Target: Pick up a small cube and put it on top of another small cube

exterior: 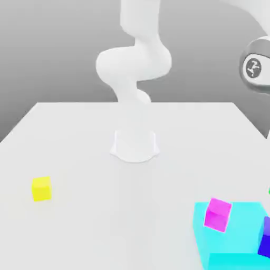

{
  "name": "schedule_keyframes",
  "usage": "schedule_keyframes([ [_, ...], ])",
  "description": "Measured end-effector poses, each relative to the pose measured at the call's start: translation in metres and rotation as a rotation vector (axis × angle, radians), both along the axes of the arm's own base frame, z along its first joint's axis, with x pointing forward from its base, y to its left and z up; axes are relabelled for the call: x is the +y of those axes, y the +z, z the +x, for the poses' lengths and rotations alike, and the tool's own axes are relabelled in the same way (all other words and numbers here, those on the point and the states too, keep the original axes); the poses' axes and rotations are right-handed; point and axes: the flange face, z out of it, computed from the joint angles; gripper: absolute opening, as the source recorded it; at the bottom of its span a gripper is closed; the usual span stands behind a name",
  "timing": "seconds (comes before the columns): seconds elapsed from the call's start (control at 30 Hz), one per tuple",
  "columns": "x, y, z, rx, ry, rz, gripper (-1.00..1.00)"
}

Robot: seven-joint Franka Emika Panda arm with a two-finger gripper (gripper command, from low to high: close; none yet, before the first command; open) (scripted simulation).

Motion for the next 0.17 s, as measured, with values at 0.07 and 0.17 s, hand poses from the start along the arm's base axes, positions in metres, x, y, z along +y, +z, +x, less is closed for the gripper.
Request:
schedule_keyframes([
  [0.07, -0.0005, -0.0119, 0.0004, 0.0, 0.0, 0.0, 1.0],
  [0.17, -0.0005, -0.0119, 0.0004, 0.0, 0.0, 0.0, 1.0],
])
